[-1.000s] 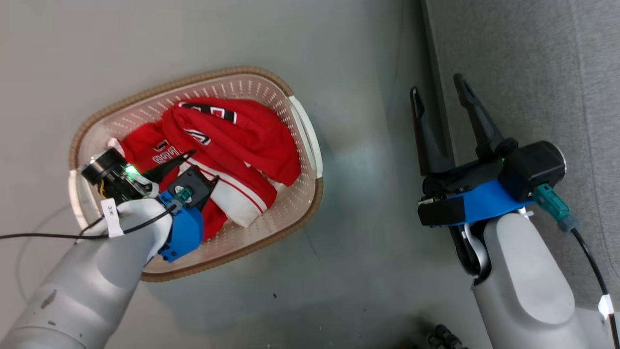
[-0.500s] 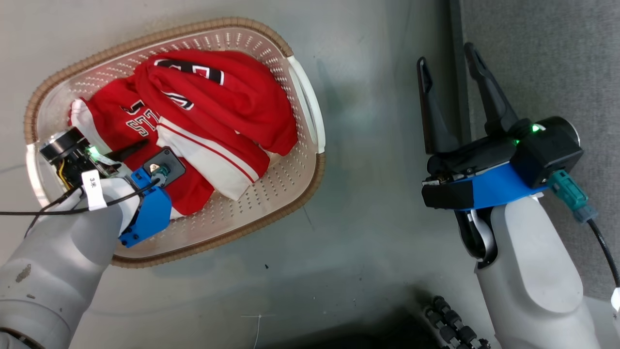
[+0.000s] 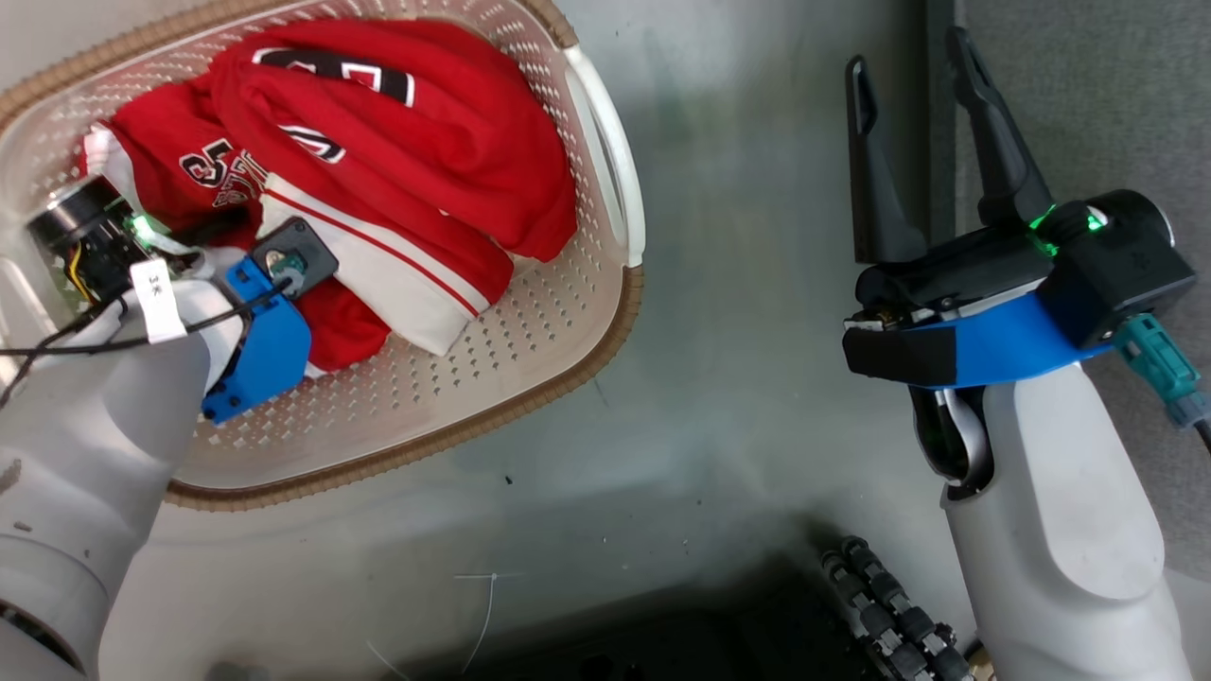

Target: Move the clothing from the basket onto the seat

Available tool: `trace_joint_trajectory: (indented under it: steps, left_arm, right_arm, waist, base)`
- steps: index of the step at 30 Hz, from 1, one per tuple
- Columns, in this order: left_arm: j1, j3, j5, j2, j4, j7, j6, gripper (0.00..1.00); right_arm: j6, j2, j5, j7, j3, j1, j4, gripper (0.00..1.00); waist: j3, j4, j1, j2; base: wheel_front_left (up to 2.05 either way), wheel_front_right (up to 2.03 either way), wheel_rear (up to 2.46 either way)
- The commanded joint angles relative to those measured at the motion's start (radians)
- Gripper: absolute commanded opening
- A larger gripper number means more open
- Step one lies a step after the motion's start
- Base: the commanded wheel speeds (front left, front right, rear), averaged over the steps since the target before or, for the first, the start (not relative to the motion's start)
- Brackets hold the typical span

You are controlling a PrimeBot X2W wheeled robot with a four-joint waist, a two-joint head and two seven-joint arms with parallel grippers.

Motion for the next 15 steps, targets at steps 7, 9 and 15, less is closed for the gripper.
trace_joint_trajectory:
  steps: [7,9,15]
  left_arm:
    - [-0.039,-0.019,-0.011,0.002,0.009,0.033,0.001,1.0]
    - [-0.038,-0.023,-0.017,-0.004,0.009,0.04,0.001,1.0]
    - [-0.03,-0.046,-0.022,-0.013,0.009,0.039,0.001,0.0]
  right_arm:
    - [0.0,-0.002,-0.004,-0.001,-0.013,0.007,-0.019,1.0]
    - [0.0,-0.002,-0.006,-0.001,-0.016,0.009,-0.017,1.0]
    - [0.0,-0.002,-0.01,-0.001,-0.019,0.011,-0.016,1.0]
  waist:
    - [0.024,0.004,-0.0001,-0.0001]
    - [0.022,0.006,-0.0001,-0.0001]
    - [0.018,0.008,-0.0001,-0.0001]
  base:
    - [0.0,0.0,0.0]
    - [0.0,0.0,0.0]
    - [0.0,0.0,0.0]
